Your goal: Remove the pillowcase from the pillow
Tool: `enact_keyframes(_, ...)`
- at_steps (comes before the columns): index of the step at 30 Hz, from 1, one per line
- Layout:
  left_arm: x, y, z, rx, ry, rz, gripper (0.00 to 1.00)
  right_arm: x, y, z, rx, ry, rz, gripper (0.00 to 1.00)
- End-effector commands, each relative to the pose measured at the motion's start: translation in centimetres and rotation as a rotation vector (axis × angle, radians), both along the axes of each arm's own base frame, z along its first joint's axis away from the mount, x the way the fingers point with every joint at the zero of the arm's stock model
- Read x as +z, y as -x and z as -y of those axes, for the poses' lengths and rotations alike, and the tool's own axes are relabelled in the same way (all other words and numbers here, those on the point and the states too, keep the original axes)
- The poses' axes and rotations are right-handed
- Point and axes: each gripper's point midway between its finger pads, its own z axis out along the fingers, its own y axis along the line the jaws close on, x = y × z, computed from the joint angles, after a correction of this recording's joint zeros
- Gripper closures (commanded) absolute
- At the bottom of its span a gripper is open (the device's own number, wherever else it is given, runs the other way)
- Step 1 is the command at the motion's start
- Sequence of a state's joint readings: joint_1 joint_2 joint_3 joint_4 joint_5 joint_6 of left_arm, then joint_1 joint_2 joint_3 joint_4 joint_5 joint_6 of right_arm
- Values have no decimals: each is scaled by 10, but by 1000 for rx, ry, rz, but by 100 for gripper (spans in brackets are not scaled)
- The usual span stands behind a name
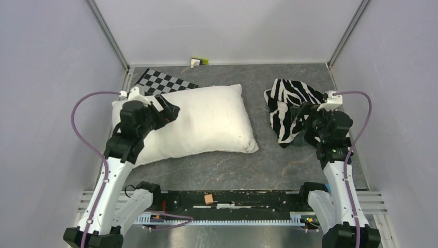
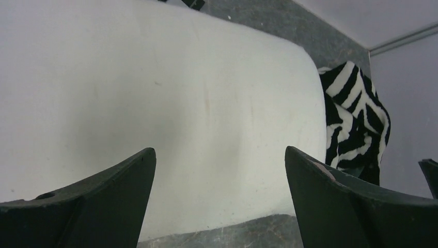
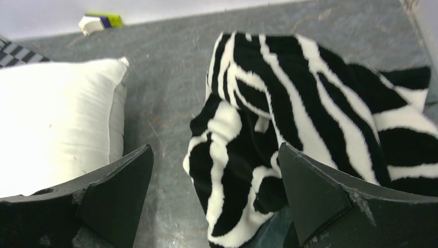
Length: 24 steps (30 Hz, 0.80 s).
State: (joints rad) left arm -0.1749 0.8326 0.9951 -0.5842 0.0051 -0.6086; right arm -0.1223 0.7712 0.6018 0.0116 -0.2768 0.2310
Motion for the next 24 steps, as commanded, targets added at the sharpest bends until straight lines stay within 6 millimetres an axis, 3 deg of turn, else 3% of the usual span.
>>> enact_keyframes(1,-8,5,12,-15,-12,61,0,-6,2,-6,27,-18,21,2)
enact_keyframes(5,-31,20,-6,63,-97,32,0,-29,7,8,-50,28,-35,2)
enact_keyframes(7,-29,17,-14,84,-131,95,0,-36,6,21,-126,42,0,2)
enact_keyframes(10,-22,2,-1,55,-69,226,0,-57,5,35,-208,50,0,2)
enact_keyframes(12,-31,-9,11,14,-62,262,0,-76,1,39,-232,52,-51,2)
enact_keyframes(15,-47,-27,8,-4,-199,305,0,-97,-4,45,-279,101,-63,2)
enact_keyframes(18,-62,-42,-12,62,-353,321,0,-97,4,51,-318,249,86,2)
enact_keyframes(21,-75,-51,-13,41,-450,344,0,-89,31,46,-344,318,306,2)
enact_keyframes(24,-92,-59,-16,38,-514,342,0,-107,25,28,-195,481,258,2)
